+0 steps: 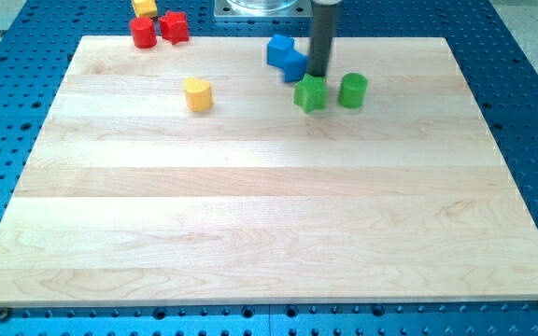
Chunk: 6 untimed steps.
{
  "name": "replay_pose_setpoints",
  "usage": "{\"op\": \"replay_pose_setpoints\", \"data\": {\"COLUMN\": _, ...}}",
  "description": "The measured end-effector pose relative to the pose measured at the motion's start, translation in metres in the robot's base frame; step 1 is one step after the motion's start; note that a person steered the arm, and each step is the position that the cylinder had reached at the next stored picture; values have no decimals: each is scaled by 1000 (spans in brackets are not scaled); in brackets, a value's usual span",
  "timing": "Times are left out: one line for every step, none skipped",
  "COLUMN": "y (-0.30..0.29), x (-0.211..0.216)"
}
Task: Push both the blue blocks bottom left to the heart
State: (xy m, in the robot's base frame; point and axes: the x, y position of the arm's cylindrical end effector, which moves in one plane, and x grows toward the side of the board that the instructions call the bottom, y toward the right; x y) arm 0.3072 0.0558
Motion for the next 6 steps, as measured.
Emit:
{"op": "replay_pose_setpoints", "data": {"y": 23, "x": -9}}
{"op": "replay_pose_setpoints", "data": {"y": 55, "x": -65}}
{"op": "replay_pose_setpoints", "data": {"y": 31, "x": -111}}
{"op": "replay_pose_setpoints", "data": {"y": -56, "x": -67}}
{"op": "replay_pose_setpoints", "data": {"y": -88, "x": 58}}
{"op": "replay_pose_setpoints", "data": {"y": -95, "x": 74}}
